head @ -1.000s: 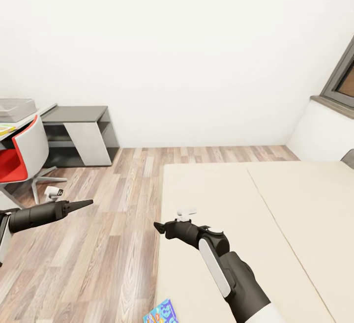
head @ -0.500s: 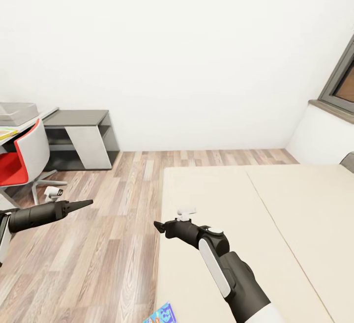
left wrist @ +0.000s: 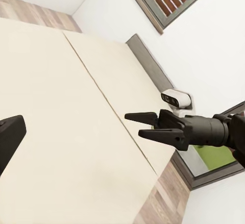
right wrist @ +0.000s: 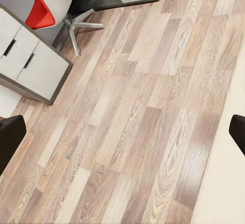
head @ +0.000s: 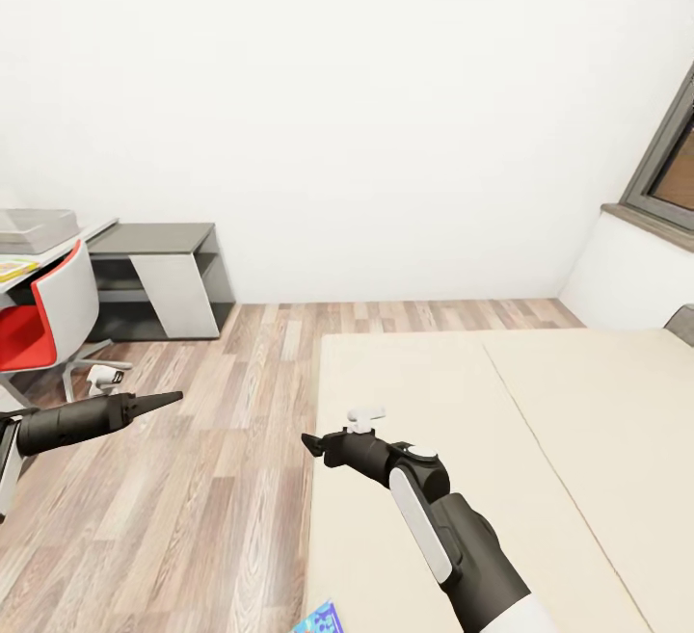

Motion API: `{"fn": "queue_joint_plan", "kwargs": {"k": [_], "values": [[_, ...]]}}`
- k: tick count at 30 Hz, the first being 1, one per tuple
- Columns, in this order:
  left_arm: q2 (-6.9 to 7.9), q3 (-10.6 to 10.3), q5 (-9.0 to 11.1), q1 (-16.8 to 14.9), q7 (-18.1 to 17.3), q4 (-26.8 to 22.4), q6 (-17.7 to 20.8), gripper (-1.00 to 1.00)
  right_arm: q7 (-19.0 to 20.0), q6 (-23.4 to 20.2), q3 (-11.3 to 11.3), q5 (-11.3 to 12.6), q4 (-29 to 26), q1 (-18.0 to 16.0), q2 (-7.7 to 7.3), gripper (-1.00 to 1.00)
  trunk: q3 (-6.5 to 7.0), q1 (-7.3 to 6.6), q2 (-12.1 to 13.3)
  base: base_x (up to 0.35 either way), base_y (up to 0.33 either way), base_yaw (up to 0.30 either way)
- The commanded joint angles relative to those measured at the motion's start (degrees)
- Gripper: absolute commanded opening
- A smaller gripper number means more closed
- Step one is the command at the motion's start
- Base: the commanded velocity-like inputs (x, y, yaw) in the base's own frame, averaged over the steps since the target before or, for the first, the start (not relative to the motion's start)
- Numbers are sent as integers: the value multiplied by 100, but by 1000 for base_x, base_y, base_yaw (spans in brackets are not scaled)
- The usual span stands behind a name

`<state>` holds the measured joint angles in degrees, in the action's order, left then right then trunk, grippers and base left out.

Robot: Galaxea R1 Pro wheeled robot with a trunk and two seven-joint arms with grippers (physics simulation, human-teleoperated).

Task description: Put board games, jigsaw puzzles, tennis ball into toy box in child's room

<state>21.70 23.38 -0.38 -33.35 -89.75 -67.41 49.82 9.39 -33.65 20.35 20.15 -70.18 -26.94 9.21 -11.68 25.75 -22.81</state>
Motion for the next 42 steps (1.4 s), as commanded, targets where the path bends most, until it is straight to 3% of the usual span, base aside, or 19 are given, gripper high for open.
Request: {"fn": "queue_joint_plan", "kwargs": {"k": [1, 42], "values": [[1, 0, -6, -4, -25, 0, 62, 100, 11, -28, -5, 7, -5, -4, 2, 100, -2, 4, -11, 0, 0, 0], [1, 0, -9, -4, -25, 0, 57, 100, 11, -28, -5, 7, 53, -4, 2, 100, 380, 4, -11, 0, 0, 0]]}}
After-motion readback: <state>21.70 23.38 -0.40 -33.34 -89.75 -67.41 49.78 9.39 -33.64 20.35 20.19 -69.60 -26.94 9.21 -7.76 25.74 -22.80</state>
